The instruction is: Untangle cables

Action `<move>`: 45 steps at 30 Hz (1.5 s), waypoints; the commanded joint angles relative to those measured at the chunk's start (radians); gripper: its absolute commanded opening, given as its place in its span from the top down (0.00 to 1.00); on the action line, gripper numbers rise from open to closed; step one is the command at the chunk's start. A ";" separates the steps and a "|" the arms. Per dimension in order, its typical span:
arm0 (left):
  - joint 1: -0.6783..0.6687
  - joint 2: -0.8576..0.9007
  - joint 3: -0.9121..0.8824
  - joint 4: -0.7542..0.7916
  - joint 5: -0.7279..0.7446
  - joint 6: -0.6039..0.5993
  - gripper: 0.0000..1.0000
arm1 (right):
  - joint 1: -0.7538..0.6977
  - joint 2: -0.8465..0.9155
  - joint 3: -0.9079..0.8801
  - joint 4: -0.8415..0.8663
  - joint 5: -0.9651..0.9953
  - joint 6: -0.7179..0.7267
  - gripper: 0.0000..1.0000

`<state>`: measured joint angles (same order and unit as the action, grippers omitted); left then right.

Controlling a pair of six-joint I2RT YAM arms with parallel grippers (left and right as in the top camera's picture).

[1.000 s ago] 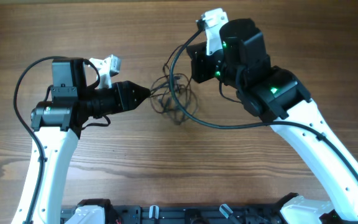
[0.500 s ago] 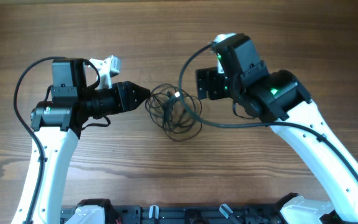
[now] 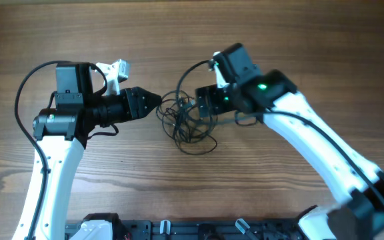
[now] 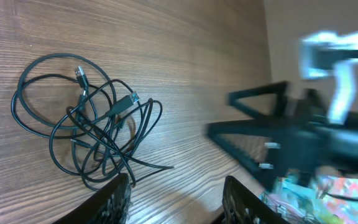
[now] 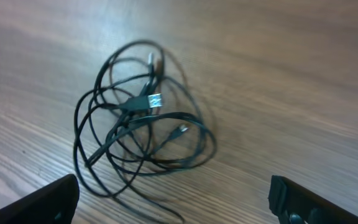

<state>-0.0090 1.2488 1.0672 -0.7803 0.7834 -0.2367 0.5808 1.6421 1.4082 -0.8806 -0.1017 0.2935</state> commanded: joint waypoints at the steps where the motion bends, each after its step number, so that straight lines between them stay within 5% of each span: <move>1: 0.005 -0.013 0.016 0.002 0.009 0.023 0.50 | 0.000 0.094 -0.011 0.039 -0.179 -0.062 0.00; 8: 0.005 -0.013 0.016 0.002 0.008 0.024 0.50 | 0.002 0.200 -0.011 0.082 -0.241 -0.040 0.00; 14: 0.005 -0.013 0.016 0.002 0.008 0.024 0.50 | 0.005 0.206 -0.011 0.134 -0.259 0.161 0.02; 17: 0.005 -0.013 0.016 0.002 0.008 0.020 0.50 | 0.005 0.206 -0.012 0.182 -0.259 0.278 0.12; 23: 0.005 -0.013 0.016 0.011 -0.008 0.020 0.57 | 0.005 0.209 -0.012 0.220 -0.259 0.396 0.11; 28: 0.005 -0.013 0.016 0.025 -0.159 -0.056 0.58 | 0.029 0.212 -0.012 0.220 -0.256 0.425 0.12; 45: 0.005 -0.013 0.016 0.014 -0.161 -0.056 0.57 | 0.178 0.217 -0.019 0.229 0.019 0.499 0.27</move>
<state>-0.0090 1.2488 1.0672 -0.7597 0.6327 -0.2905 0.7528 1.8328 1.4067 -0.6525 -0.2115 0.7776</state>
